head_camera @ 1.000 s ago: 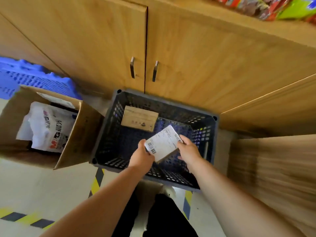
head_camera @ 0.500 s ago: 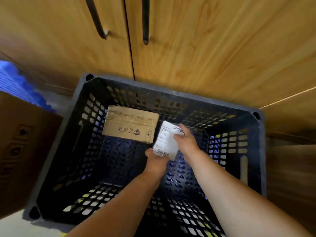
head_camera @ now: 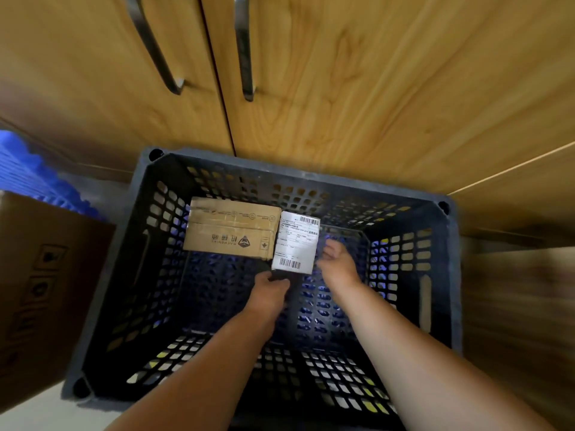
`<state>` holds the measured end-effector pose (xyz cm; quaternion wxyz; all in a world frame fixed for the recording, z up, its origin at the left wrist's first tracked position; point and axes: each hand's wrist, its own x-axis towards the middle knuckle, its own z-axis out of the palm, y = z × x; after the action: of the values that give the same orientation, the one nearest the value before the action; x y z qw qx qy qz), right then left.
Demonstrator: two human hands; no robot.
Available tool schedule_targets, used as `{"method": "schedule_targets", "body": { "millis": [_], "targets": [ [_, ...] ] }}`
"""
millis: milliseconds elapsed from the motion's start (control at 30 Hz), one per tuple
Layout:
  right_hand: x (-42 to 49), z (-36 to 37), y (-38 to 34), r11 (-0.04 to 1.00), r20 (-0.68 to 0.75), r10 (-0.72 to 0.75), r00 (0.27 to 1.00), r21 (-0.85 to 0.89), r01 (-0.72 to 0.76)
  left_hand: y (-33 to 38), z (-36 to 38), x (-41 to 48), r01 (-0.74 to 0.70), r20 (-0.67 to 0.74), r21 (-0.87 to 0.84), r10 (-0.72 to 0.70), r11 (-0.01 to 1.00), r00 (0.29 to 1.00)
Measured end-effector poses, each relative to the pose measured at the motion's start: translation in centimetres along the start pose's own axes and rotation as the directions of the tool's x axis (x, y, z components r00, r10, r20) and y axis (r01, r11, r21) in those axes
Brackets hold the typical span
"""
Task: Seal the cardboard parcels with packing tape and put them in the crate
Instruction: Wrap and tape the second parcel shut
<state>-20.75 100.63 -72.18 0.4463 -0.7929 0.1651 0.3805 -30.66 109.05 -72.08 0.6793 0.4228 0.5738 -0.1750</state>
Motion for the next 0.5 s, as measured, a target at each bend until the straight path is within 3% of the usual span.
{"method": "schedule_targets", "body": {
  "millis": [167, 267, 500],
  "targets": [
    [-6.4, -2.8, -2.5, 0.987, 0.042, 0.036, 0.998, -0.161, -0.029, 2.2, -1.9, -6.1, 0.011, -0.021, 0.096, -0.009, 0.995, 1.0],
    [-11.5, -4.8, -5.4, 0.972, 0.088, 0.046, 0.995, -0.232, -0.025, 4.3, -3.0, -11.4, -0.098, -0.022, 0.17, 0.103, 0.981, 0.994],
    [-25.9, -10.0, -13.2, 0.946, 0.169, 0.02, 0.985, -0.323, 0.036, 10.8, -4.1, -26.8, -0.226, 0.051, 0.281, 0.22, 0.933, 0.974]
  ]
}}
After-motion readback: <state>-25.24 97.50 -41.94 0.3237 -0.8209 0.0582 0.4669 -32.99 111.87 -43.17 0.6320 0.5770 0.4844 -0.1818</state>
